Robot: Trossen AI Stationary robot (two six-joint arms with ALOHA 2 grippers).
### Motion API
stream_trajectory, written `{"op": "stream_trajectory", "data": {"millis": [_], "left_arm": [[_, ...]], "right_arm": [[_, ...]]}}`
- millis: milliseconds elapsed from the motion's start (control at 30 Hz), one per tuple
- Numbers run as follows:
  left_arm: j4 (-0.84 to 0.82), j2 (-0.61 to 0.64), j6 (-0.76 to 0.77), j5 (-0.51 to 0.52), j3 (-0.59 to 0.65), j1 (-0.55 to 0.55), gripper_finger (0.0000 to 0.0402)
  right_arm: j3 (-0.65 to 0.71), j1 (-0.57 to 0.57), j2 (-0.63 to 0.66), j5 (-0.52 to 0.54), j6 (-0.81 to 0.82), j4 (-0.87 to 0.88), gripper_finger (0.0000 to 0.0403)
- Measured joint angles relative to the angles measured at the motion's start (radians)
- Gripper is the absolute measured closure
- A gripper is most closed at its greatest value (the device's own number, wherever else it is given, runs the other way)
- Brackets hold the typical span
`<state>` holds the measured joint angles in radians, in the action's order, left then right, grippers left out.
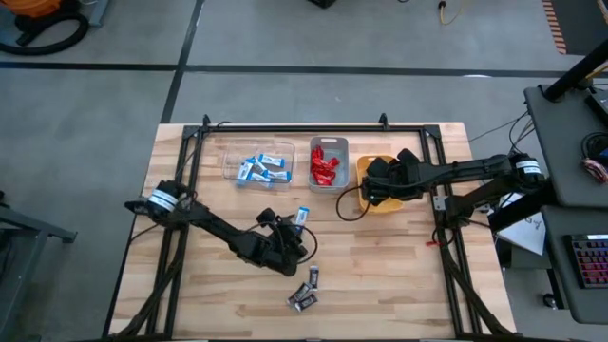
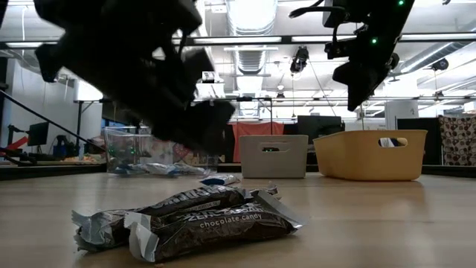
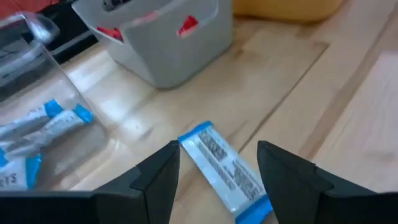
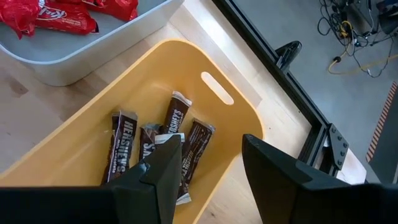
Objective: Organize candy in baskets
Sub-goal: Put the white chocolate into the transparent bin
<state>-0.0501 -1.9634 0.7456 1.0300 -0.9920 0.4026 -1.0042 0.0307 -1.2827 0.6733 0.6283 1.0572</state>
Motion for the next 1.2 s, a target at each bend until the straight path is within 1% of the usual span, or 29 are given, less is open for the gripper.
{"op": "stream_trajectory", "data": {"millis": [167,300,500,600,867,1033,1200], "left_arm": [[0.016,-0.044,0.0,0.0,0.0,0.0,0.0203],[0.032,-0.047,0.001,-0.002,0.0,-0.006,0.0203],[0.116,-0.047,0.001,-0.109,0.0,-0.034,0.0203],[0.115,-0.047,0.033,-0.112,0.0,-0.046,0.0203],[0.084,-0.047,0.057,-0.113,0.0,-0.081,0.0203],[0.076,-0.047,0.06,-0.137,0.005,-0.082,0.0207],[0.082,-0.046,0.112,-0.16,0.032,-0.082,0.0212]], "right_arm": [[0.001,-0.002,0.0,0.0,0.0,0.0,0.0241],[0.001,-0.007,0.0,0.0,0.0,-0.001,0.0241],[0.001,-0.007,0.0,0.0,0.0,-0.003,0.0241],[0.001,-0.007,0.0,-0.007,0.0,-0.006,0.0241],[0.001,-0.007,0.0,-0.05,0.0,-0.017,0.0241],[0.001,-0.007,0.0,-0.053,0.0,-0.021,0.0241],[0.001,-0.007,0.0,-0.053,0.0,-0.023,0.0241]]}}
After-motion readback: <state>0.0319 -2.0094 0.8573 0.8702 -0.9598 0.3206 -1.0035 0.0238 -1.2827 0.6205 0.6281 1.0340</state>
